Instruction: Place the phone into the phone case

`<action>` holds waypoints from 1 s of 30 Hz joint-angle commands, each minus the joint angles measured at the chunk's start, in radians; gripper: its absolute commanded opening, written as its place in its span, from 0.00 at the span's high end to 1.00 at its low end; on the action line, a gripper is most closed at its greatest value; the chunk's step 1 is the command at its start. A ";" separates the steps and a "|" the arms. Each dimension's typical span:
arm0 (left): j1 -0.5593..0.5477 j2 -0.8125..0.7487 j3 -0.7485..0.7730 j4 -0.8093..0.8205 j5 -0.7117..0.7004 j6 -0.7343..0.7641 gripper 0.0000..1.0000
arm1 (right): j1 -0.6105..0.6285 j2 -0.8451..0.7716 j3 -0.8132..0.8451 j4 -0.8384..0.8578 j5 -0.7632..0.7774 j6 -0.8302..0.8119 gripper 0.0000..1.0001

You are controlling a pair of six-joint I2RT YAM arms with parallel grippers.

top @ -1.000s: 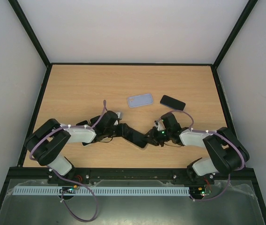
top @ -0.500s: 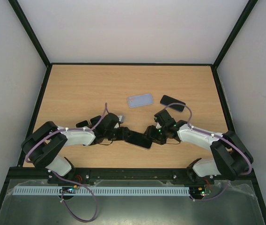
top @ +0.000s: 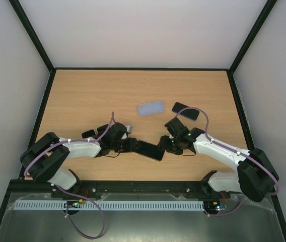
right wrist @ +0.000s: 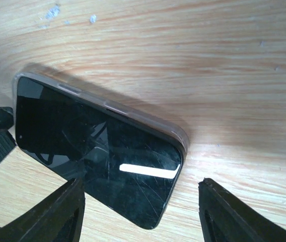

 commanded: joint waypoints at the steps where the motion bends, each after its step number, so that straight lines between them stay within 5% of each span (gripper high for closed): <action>1: -0.009 -0.010 -0.010 -0.029 -0.008 0.012 0.44 | 0.024 -0.031 -0.054 -0.028 0.001 0.023 0.41; 21: -0.043 0.037 0.002 -0.044 -0.026 0.017 0.56 | 0.058 0.029 -0.170 0.113 -0.080 0.056 0.69; 30: -0.064 0.060 0.023 -0.092 -0.073 0.033 0.61 | 0.130 0.186 -0.136 0.078 0.000 0.029 0.72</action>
